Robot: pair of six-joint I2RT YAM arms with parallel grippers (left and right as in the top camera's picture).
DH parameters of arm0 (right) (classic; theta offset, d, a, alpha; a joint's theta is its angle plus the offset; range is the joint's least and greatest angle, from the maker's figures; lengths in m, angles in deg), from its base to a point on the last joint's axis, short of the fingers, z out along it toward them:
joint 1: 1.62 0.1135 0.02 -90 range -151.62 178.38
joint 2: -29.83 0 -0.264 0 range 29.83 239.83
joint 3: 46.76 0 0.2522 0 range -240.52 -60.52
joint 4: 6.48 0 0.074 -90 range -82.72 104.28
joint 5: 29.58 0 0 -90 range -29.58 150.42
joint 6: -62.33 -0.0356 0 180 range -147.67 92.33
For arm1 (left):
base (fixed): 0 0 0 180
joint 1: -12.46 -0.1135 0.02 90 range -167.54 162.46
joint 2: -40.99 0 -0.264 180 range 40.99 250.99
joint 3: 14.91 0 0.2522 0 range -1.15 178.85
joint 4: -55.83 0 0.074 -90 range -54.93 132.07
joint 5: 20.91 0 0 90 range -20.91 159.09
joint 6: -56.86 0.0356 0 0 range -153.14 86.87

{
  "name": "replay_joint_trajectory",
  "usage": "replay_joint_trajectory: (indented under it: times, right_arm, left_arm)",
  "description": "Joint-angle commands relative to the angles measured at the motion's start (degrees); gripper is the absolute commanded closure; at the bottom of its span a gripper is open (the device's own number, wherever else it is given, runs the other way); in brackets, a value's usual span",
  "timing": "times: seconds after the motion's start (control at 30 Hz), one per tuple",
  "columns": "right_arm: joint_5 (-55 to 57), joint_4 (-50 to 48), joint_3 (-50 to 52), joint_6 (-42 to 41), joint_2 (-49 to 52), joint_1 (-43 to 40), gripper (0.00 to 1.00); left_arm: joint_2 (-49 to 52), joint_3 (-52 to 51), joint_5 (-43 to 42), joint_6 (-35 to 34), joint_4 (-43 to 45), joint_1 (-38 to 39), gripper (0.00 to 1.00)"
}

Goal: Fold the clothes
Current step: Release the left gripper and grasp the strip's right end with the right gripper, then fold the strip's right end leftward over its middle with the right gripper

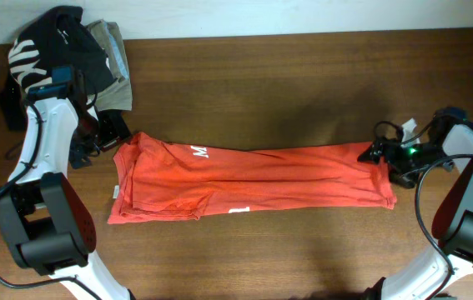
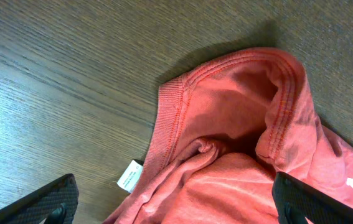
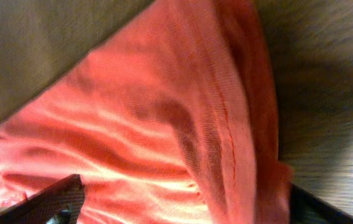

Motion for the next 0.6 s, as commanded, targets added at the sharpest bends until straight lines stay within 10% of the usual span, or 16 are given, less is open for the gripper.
replay_joint_trajectory:
  times: [0.0, 0.03, 0.07, 0.33, 0.57]
  right_arm:
    - [-1.1, 0.8, 4.3, -2.5, 1.7, 3.1, 0.39]
    - [0.3, 0.5, 4.3, -3.7, 1.7, 3.7, 0.56]
    - [4.7, -0.1, 4.1, -8.2, 1.7, 3.8, 0.96]
    - [22.1, 16.3, -16.2, -14.8, -1.0, 3.5, 0.96]
    - [21.9, 19.5, -18.8, -15.1, -3.9, 19.8, 0.96]
  left_arm:
    - [-0.3, 0.5, -0.9, 0.0, 0.0, 0.1, 0.01]
    - [-0.3, 0.5, -0.9, 0.0, 0.0, 0.1, 0.01]
    - [-0.3, 0.5, -0.9, 0.0, 0.0, 0.1, 0.01]
    - [-0.3, 0.1, -0.9, 0.0, 0.0, 0.1, 0.01]
    - [-0.3, -0.5, -0.9, 0.0, 0.6, 1.0, 0.01]
